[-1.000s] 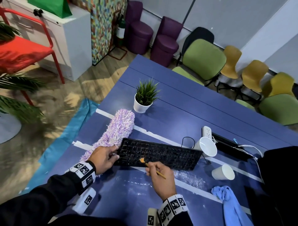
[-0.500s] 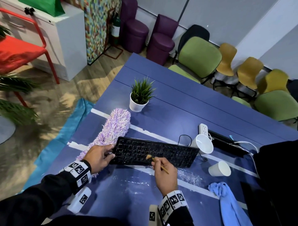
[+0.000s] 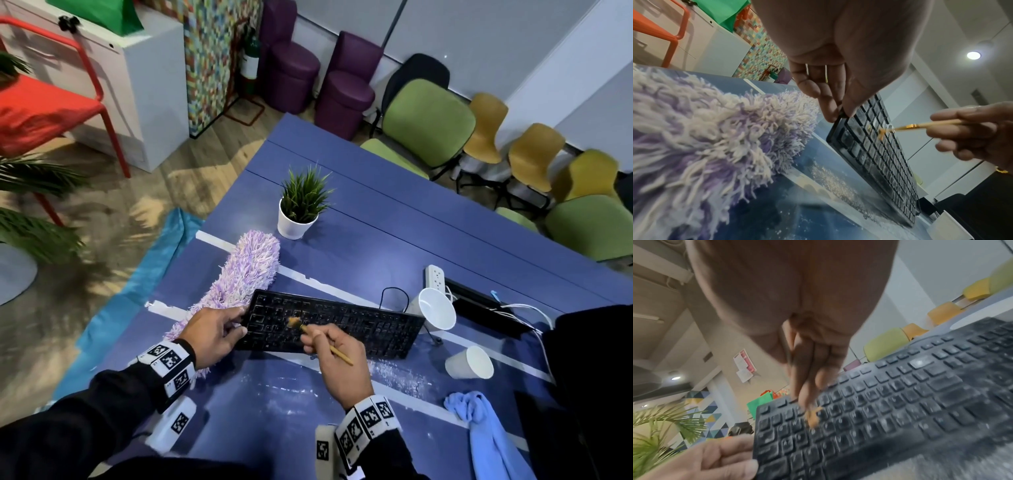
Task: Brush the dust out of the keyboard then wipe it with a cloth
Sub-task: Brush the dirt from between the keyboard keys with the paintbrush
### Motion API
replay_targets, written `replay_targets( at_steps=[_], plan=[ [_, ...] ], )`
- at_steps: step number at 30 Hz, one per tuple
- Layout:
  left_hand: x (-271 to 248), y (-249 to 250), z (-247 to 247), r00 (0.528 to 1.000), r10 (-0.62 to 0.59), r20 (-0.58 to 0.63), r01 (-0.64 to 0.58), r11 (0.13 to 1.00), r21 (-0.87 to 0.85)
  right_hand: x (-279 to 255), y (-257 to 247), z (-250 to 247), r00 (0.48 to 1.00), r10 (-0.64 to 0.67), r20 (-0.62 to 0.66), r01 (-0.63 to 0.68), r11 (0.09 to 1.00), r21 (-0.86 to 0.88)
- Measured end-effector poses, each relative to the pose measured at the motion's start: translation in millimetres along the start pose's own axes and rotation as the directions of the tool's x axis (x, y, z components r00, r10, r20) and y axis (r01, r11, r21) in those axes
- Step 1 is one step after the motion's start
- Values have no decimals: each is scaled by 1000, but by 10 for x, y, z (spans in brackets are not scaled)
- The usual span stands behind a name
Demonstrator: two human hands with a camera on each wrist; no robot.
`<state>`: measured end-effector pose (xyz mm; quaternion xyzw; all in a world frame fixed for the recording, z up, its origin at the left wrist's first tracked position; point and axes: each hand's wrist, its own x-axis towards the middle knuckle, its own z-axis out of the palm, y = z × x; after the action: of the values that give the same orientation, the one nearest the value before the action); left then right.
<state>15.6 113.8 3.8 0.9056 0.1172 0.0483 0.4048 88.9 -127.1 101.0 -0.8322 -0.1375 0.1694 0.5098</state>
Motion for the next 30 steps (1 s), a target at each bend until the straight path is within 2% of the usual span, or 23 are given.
replay_targets(
  at_steps=[2, 5, 7, 11, 14, 17, 20, 21, 24, 26, 28, 30],
  plan=[
    [14, 28, -10, 1000, 3, -13, -4, 1000, -14, 3, 12, 6, 999, -40, -35, 39, 999, -21],
    [11, 15, -26, 1000, 13, -3, -13, 1000, -16, -33, -12, 91, 998, -42, 37, 44, 997, -56],
    [16, 4, -23, 1000, 7, 6, -7, 1000, -16, -56, -7, 117, 995, -100, -11, 99, 993, -62],
    [21, -21, -1, 1000, 11, 7, -11, 1000, -11, -63, -19, 186, 994, -66, 83, 76, 990, -123],
    [38, -15, -3, 1000, 14, 11, -14, 1000, 9, -82, -25, 194, 992, -129, -1, 128, 983, -130],
    [22, -19, -10, 1000, 5, 25, -5, 1000, 6, -83, -54, 218, 995, -86, 49, 91, 989, -120],
    [14, -9, -22, 1000, 21, 23, -20, 1000, -19, -81, -71, 229, 987, -129, -97, 121, 989, -82],
    [10, -2, -18, 1000, 20, 22, -19, 999, -28, -81, -79, 241, 987, -123, -103, 116, 991, -71],
    [-14, -1, -2, 1000, 18, 1, -18, 999, -45, -111, -116, 341, 993, -112, 32, 114, 992, -62],
    [-8, -10, 0, 999, 25, -21, -26, 999, -48, -127, -162, 392, 991, -134, 27, 135, 988, -70],
    [-8, 24, -1, 1000, 24, -12, -24, 998, -57, -104, -190, 405, 991, -131, -34, 130, 991, -29],
    [-15, 8, 1, 1000, 24, -3, -24, 998, -53, -83, -235, 437, 990, -140, 2, 140, 990, -30]
  ],
)
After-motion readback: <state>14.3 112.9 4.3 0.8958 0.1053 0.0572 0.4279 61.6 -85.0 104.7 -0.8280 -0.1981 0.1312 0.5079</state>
